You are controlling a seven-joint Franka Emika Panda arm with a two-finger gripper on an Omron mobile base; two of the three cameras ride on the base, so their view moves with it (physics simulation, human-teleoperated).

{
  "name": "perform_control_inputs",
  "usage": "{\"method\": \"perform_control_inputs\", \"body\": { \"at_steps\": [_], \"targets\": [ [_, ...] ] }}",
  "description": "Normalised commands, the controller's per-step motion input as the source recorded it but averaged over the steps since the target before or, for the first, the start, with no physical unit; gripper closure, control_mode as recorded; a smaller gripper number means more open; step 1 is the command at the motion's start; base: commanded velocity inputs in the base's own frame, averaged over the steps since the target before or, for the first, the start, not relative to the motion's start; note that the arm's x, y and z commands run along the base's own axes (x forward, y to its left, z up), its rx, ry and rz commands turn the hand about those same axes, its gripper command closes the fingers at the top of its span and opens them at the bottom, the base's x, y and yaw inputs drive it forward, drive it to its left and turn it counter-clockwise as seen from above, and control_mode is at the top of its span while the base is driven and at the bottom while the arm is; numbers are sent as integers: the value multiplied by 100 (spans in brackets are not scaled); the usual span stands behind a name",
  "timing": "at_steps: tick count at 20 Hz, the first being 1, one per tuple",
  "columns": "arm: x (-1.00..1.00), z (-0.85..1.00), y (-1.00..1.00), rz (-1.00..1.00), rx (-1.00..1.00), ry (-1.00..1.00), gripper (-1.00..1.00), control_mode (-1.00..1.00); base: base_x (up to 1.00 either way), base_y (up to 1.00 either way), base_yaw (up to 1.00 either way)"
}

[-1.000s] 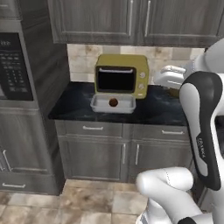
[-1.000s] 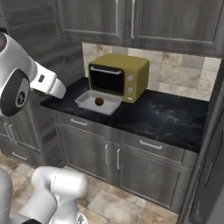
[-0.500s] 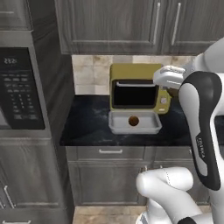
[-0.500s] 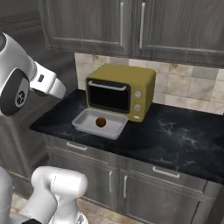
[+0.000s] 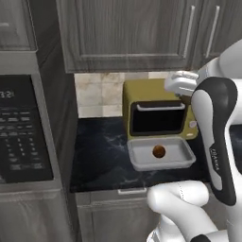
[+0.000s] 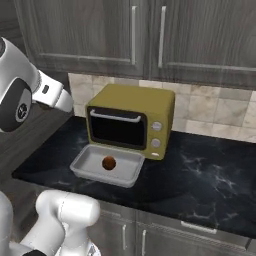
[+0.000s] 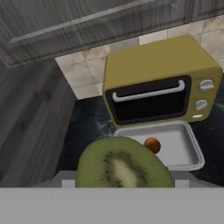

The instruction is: Pick the kiwi and orange from the fridge and place them inside the tupperware on the counter.

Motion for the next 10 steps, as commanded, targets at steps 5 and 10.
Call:
{"method": "perform_control_inputs", "body": {
  "at_steps": [5, 10],
  "targets": [
    [0, 0, 0, 0, 0, 0, 100, 100, 36, 1, -38],
    [0, 0, 0, 0, 0, 0, 100, 100, 24, 3, -42]
  ]
}}
